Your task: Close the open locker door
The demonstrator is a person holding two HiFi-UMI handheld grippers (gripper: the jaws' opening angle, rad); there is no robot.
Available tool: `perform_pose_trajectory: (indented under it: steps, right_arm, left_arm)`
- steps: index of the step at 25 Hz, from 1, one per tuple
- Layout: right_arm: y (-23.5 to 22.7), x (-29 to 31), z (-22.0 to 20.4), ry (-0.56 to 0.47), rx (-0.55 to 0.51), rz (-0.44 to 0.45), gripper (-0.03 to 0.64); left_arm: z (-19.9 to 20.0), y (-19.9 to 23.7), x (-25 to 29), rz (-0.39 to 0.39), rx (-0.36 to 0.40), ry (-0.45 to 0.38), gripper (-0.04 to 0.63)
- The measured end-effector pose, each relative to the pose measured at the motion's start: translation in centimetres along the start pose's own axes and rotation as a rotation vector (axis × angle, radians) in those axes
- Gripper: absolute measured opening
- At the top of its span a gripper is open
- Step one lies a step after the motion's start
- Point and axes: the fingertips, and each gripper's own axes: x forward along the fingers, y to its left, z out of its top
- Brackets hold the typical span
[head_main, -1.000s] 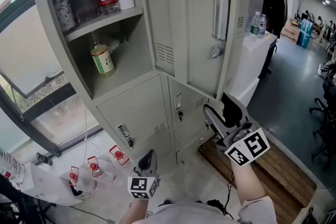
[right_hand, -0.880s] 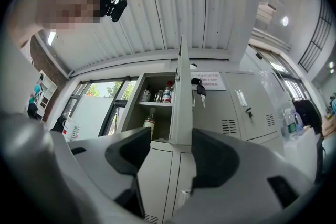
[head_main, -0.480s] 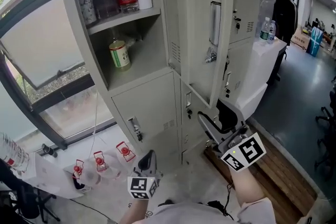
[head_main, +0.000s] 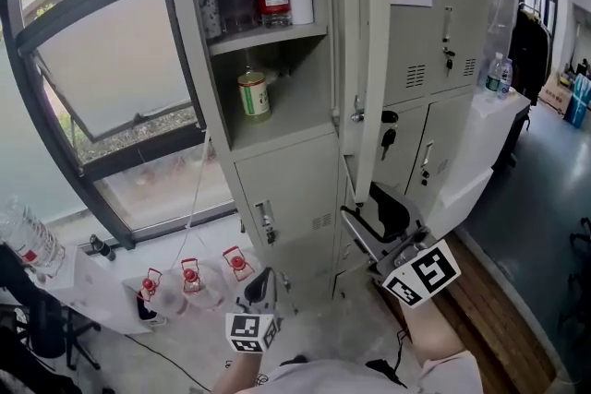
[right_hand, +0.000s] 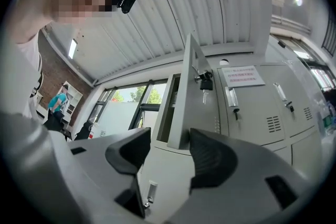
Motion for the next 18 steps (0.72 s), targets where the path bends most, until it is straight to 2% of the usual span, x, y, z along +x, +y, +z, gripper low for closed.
perform_pose_trajectory:
  steps: [18]
  right_arm:
    - [6.4, 8.9, -1.7, -0.021, 0.030, 0.173, 0.218]
  left_arm:
    - [0.5, 8.5, -4.6, 0.168, -0.002, -0.015, 0.009]
